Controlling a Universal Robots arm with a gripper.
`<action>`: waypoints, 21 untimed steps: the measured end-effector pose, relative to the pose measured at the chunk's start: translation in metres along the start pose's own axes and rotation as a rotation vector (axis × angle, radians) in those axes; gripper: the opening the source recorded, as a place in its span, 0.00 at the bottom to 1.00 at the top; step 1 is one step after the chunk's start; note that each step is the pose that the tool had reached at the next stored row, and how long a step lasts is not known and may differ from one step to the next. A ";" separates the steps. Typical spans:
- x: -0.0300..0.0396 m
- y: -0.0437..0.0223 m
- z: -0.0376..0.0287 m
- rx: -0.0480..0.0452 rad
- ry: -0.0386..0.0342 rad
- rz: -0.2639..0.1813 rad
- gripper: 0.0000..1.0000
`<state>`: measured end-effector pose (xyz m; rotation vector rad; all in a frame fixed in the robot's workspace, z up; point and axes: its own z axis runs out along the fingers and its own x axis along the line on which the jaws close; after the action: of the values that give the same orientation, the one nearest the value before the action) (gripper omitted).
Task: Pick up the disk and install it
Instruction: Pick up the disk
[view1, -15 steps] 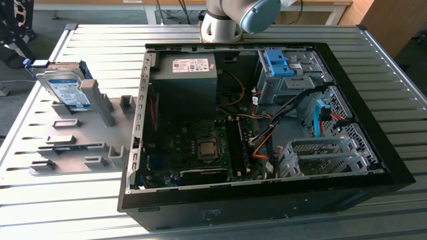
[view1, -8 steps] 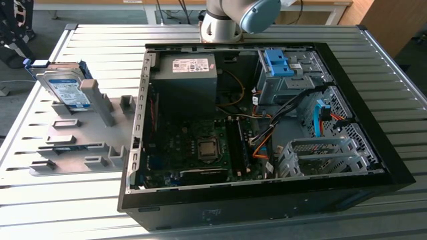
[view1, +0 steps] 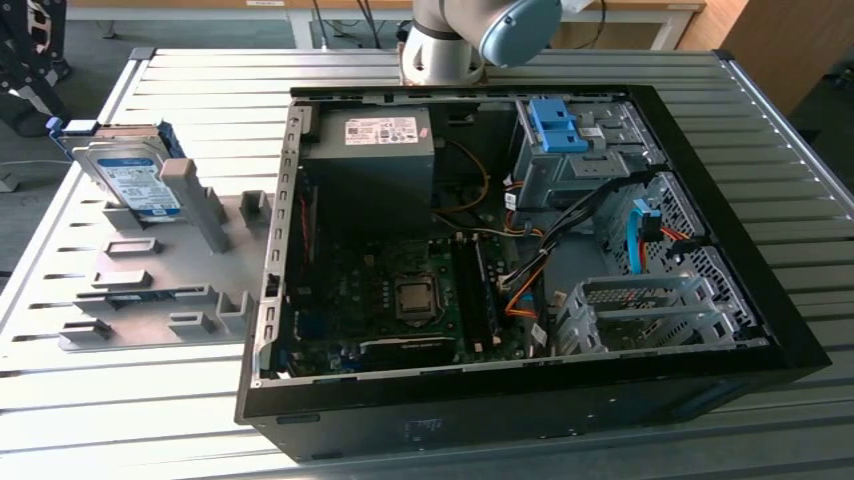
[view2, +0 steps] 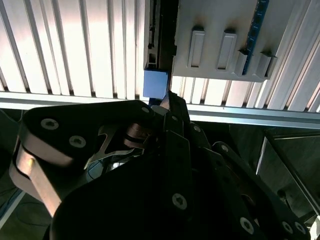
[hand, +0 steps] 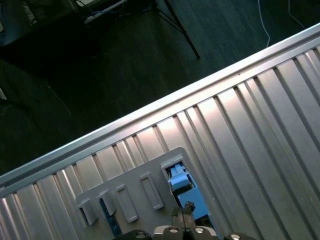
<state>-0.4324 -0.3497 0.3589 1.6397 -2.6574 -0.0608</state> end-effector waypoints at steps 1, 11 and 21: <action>0.0000 0.0000 0.0000 0.0000 0.0002 -0.004 0.11; 0.0000 0.0000 0.0000 -0.0002 0.0019 -0.046 0.11; 0.0000 0.0000 0.0000 -0.0004 0.0034 -0.079 0.11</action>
<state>-0.4324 -0.3497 0.3589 1.7428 -2.5892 -0.0596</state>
